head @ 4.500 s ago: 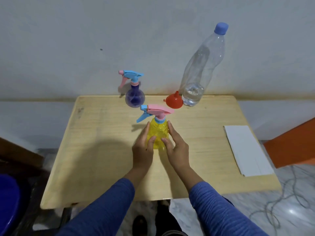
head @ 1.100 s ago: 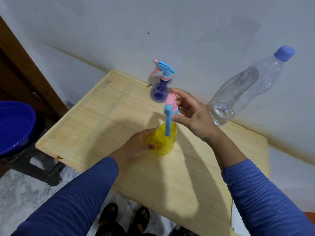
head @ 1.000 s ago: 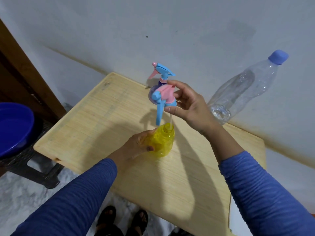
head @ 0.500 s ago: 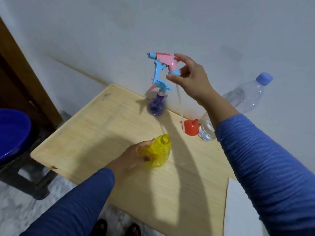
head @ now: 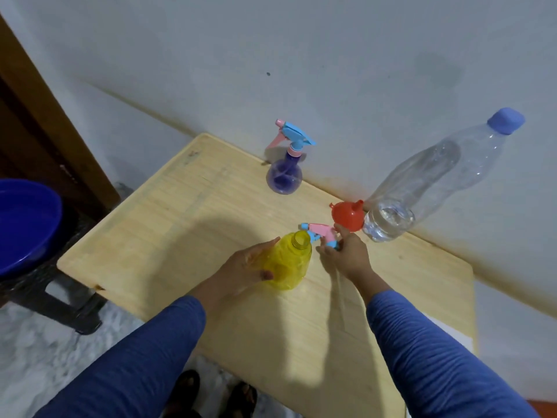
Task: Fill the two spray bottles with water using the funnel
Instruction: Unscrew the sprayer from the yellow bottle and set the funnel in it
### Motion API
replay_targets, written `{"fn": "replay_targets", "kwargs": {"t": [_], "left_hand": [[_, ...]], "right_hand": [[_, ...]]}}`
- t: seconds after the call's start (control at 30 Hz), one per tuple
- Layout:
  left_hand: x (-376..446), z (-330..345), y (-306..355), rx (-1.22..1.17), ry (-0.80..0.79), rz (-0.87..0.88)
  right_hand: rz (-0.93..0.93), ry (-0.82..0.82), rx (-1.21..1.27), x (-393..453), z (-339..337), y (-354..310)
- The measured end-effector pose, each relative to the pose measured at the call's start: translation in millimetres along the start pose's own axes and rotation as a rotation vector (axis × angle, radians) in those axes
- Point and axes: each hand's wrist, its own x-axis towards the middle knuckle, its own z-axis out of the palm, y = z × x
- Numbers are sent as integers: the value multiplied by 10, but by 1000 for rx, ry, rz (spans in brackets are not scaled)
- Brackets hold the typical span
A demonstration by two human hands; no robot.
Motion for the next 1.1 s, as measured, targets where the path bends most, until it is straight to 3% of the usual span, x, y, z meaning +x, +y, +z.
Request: {"fn": "replay_targets", "kwargs": {"t": [0.27, 0.5, 0.67, 1.1], "left_hand": [[12, -51, -28, 65, 7, -21], [14, -17, -23, 28, 20, -5], [7, -44, -40, 62, 25, -10], [38, -27, -30, 102, 23, 21]], "right_hand": [[-36, 22, 5, 26, 138, 87], [-28, 431, 80, 138, 57, 4], [-6, 394, 62, 376, 65, -26], [-14, 345, 290, 682, 141, 227]]}}
